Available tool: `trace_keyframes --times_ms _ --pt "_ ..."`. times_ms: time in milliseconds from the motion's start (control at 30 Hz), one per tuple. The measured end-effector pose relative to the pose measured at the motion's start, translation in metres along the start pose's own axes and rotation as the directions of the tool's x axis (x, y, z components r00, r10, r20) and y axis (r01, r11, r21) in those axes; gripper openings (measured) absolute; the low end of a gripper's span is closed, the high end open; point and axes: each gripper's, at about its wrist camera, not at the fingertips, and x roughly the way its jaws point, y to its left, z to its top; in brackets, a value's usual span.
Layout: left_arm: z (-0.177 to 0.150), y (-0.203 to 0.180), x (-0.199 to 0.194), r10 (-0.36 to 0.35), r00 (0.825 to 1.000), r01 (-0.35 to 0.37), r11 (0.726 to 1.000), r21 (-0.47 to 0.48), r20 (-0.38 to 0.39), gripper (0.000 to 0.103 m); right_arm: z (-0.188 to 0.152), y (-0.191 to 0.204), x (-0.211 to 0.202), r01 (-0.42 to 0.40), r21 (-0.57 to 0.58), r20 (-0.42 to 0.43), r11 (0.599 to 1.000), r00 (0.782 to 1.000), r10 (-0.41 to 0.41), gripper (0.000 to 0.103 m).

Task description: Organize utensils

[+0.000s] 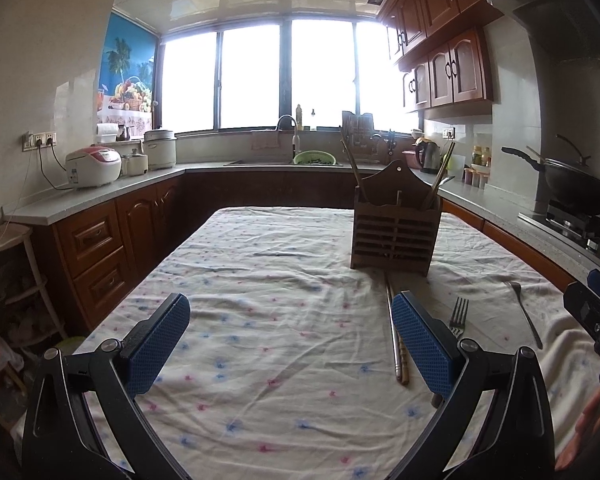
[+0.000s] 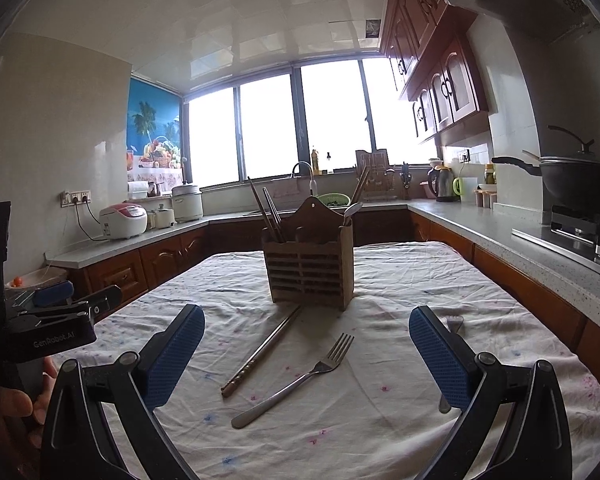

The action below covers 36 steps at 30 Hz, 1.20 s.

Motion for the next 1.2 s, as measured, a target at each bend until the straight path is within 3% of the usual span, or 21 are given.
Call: trace_keyframes --times_ms 1200 --pt "-0.0033 -0.002 -0.0078 -0.007 0.999 0.006 0.999 0.031 0.031 0.103 -0.0089 -0.003 -0.0052 -0.009 0.035 0.021 0.999 1.0 0.008 0.103"
